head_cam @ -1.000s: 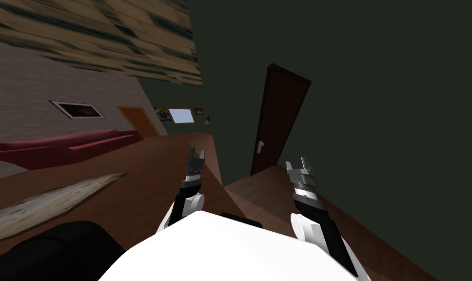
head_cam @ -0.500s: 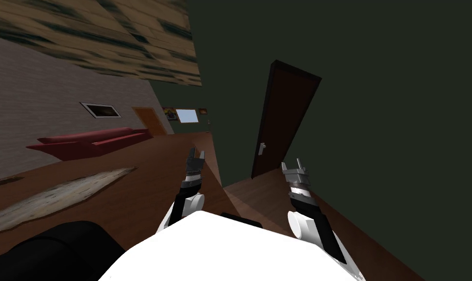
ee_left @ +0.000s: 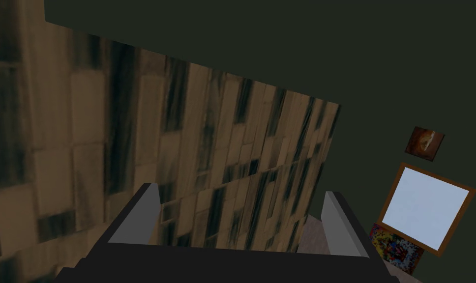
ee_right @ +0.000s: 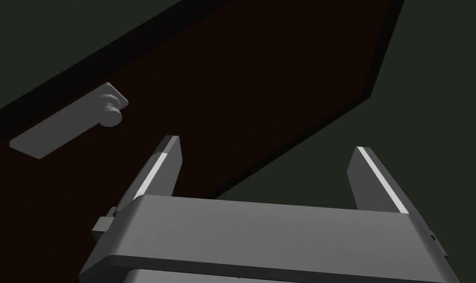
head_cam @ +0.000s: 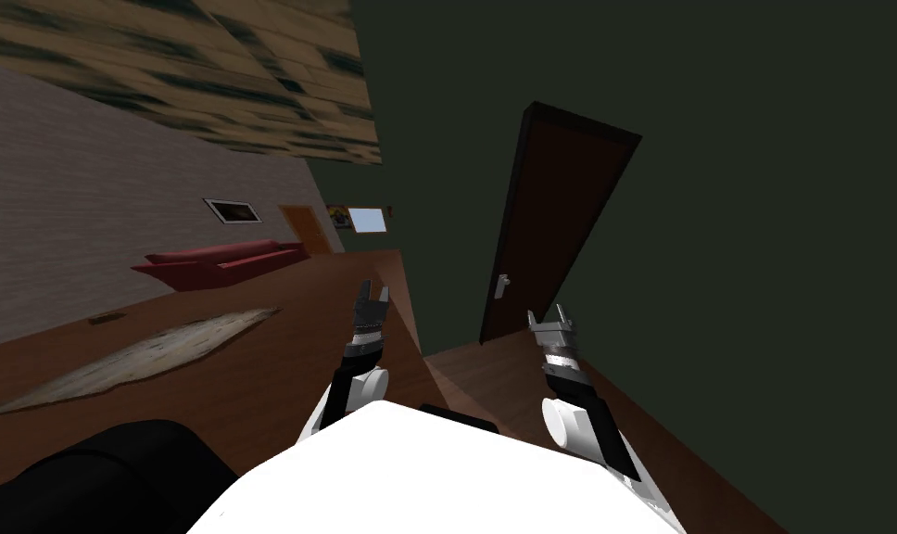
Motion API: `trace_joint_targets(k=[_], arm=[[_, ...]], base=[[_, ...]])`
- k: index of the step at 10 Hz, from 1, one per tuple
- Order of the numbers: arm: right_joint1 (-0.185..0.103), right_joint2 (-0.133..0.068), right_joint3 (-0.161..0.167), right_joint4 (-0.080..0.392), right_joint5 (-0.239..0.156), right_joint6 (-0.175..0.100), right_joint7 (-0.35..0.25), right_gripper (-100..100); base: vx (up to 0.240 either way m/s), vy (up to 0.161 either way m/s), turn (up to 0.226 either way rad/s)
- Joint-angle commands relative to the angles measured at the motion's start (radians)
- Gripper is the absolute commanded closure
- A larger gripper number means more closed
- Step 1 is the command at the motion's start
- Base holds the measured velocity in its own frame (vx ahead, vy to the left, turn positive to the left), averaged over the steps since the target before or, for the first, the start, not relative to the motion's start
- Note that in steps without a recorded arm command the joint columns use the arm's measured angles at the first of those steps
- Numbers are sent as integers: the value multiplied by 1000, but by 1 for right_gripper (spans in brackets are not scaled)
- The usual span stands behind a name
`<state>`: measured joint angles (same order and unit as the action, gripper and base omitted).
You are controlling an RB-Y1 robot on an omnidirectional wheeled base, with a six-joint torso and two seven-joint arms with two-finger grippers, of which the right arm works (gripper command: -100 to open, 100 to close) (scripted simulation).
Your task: Pull the door open
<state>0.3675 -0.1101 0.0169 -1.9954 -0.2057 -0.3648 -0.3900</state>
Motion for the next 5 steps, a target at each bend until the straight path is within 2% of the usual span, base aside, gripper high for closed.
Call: trace_joint_targets(k=[1,5], arm=[[-7,-11,9,27,-21,0,-49,-100],[-39,-38,27,104,-74,4,-162,-100]], base=[[80,-123,154],[65,-118,154]])
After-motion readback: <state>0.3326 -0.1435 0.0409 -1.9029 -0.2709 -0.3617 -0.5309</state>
